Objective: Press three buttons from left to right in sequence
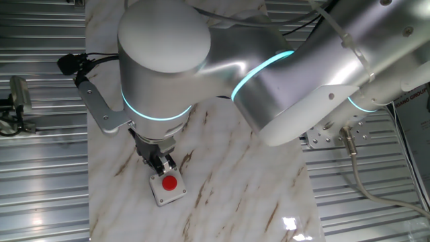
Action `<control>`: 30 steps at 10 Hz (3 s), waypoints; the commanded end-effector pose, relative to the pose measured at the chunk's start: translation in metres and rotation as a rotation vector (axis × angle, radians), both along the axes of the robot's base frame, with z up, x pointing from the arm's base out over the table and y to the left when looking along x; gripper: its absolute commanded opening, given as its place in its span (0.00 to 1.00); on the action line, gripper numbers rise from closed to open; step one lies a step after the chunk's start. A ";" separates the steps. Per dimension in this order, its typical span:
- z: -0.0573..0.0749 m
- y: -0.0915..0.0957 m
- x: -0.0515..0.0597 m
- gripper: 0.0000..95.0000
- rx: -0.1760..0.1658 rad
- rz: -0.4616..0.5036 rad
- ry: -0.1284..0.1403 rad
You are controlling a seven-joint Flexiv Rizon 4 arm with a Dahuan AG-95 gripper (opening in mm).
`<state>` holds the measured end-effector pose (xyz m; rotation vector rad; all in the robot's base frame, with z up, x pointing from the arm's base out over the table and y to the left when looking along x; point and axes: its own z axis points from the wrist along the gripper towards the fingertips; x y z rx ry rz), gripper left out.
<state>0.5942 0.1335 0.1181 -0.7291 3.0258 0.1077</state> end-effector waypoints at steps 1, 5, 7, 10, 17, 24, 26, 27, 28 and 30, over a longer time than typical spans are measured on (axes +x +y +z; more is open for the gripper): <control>0.000 0.000 0.000 0.00 0.002 0.010 0.007; 0.000 0.000 0.000 0.00 0.003 0.009 0.010; 0.000 0.000 0.000 0.00 -0.037 0.017 0.011; 0.000 0.000 0.000 0.00 -0.050 0.010 0.025; 0.000 0.000 0.000 0.00 -0.022 -0.042 0.068; -0.009 0.022 -0.026 0.00 -0.013 -0.226 0.051; -0.012 0.031 -0.034 0.00 -0.031 -0.253 0.032; -0.014 0.034 -0.036 0.00 -0.039 -0.260 0.025; -0.015 0.040 -0.039 0.00 -0.054 -0.278 0.020; -0.015 0.045 -0.040 0.00 -0.064 -0.293 0.019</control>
